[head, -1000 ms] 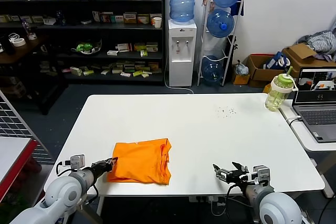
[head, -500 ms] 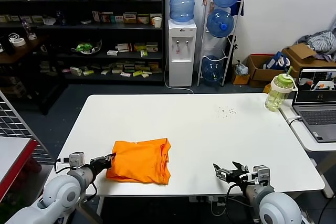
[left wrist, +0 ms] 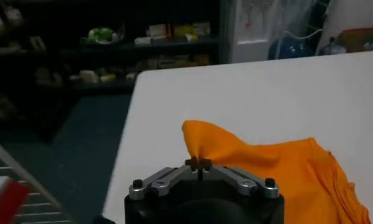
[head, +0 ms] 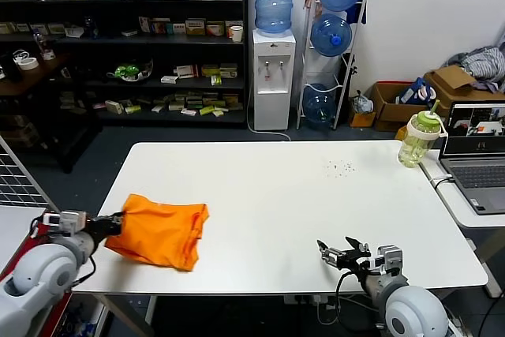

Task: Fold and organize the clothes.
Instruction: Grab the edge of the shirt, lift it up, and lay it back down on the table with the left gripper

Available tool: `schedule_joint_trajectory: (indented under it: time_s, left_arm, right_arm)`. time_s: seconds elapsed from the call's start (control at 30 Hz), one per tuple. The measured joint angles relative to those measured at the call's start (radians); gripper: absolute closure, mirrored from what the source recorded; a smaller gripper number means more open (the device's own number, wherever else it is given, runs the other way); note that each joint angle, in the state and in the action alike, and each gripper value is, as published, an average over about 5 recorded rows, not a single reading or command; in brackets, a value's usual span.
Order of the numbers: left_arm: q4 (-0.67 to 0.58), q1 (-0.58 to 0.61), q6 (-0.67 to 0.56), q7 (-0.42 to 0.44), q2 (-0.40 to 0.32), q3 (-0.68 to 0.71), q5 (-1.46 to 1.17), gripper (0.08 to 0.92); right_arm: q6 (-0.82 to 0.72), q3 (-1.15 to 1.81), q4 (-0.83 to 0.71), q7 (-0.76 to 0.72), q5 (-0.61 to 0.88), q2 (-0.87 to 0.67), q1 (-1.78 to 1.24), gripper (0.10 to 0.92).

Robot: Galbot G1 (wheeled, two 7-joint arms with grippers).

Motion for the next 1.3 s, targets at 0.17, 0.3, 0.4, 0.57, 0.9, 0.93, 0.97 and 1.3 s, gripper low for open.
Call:
schedule_joint_trajectory:
  time_s: [0.17, 0.3, 0.4, 0.57, 0.9, 0.93, 0.97, 1.3]
  left_arm:
    - [0.083, -0.003, -0.010, 0.032, 0.077, -0.021, 0.023, 0.910]
    - [0.122, -0.004, -0.011, 0.047, 0.118, -0.027, 0.027, 0.910]
    - [0.115, -0.003, -0.004, 0.039, 0.129, -0.027, 0.006, 0.910]
    - [0.021, -0.040, 0.027, -0.041, 0.095, 0.026, -0.104, 0.910]
    - [-0.089, -0.393, 0.052, -0.362, -0.253, 0.412, -0.393, 0.910]
    - [-0.078, -0.429, 0.053, -0.382, -0.298, 0.451, -0.406, 0.910]
    - [-0.063, -0.463, 0.054, -0.400, -0.344, 0.487, -0.416, 0.910]
    - [0.146, -0.639, 0.049, -0.476, -0.719, 0.701, -0.372, 0.910]
  right_arm:
    - [0.010, 0.004, -0.003, -0.002, -0.011, 0.006, -0.002, 0.203]
    - [0.013, 0.011, 0.000, -0.002, -0.022, 0.015, -0.011, 0.203]
    - [0.013, 0.019, 0.006, 0.001, -0.033, 0.024, -0.021, 0.203]
    - [0.012, 0.039, 0.021, 0.007, -0.054, 0.044, -0.050, 0.203]
    - [0.024, 0.143, 0.069, 0.003, -0.105, 0.099, -0.184, 0.203]
    - [0.024, 0.156, 0.075, 0.003, -0.109, 0.105, -0.198, 0.203]
    - [0.024, 0.168, 0.081, 0.003, -0.112, 0.110, -0.212, 0.203]
    - [0.025, 0.238, 0.116, 0.003, -0.126, 0.140, -0.288, 0.203]
